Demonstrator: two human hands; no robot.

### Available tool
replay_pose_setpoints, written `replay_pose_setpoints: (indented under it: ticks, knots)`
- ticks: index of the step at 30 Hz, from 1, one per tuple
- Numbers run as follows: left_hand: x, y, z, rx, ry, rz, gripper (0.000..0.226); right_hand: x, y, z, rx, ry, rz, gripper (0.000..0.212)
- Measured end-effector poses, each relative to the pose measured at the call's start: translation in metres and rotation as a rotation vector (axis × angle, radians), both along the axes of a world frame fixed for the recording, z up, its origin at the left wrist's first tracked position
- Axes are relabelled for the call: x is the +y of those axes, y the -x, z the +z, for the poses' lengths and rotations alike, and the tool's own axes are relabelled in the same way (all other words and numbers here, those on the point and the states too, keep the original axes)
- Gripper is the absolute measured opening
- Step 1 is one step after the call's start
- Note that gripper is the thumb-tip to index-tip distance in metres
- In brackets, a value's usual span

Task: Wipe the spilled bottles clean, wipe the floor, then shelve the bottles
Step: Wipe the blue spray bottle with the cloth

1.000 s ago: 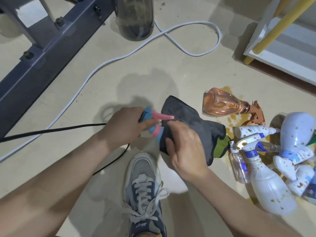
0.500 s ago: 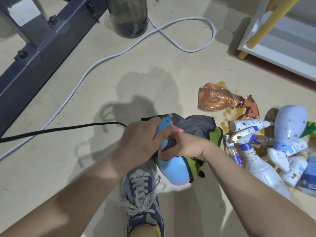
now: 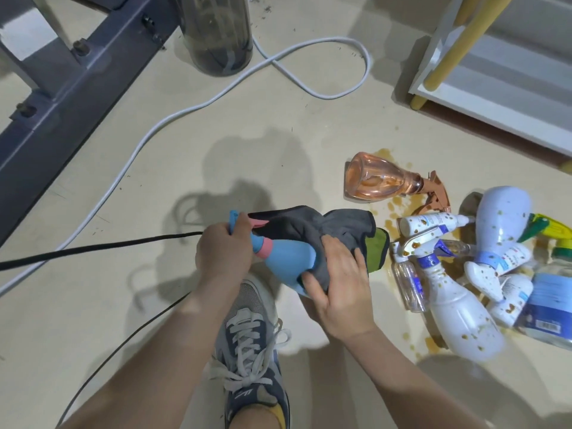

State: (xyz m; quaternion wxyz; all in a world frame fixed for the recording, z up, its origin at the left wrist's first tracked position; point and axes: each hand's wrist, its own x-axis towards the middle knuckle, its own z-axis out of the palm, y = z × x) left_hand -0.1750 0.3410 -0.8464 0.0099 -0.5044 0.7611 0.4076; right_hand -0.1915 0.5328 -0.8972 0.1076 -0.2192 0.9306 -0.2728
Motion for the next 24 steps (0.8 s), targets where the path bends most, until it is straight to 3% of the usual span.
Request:
replay_pose_setpoints:
  ticks: [3,7,9,14,18,20,24]
  knots:
    - [0.001,-0.002,-0.002,-0.006,-0.003,0.039,0.049,-0.016,-0.006,0.013,-0.025,0.04,-0.092,0.063]
    - [0.008,-0.001,0.0,-0.022,0.037,-0.036,0.05,-0.043,-0.014,0.019,0.158,0.018,0.205,0.062]
    - [0.009,-0.002,0.001,0.007,0.01,-0.002,0.048,-0.026,0.012,0.012,0.108,-0.006,0.29,0.067]
    - [0.011,-0.001,0.003,0.043,0.044,-0.042,0.047,0.024,0.028,0.0,-0.176,0.154,0.082,0.066]
    - [0.021,0.002,0.015,0.046,0.18,-0.192,0.044,-0.037,0.007,0.023,-0.064,0.137,-0.115,0.048]
    - [0.023,0.005,0.021,0.018,0.224,-0.27,0.045,-0.055,0.003,0.03,0.035,0.144,0.007,0.038]
    - [0.021,0.02,0.033,-0.124,0.237,-0.521,0.044,-0.033,0.02,0.032,-0.053,0.231,0.207,0.027]
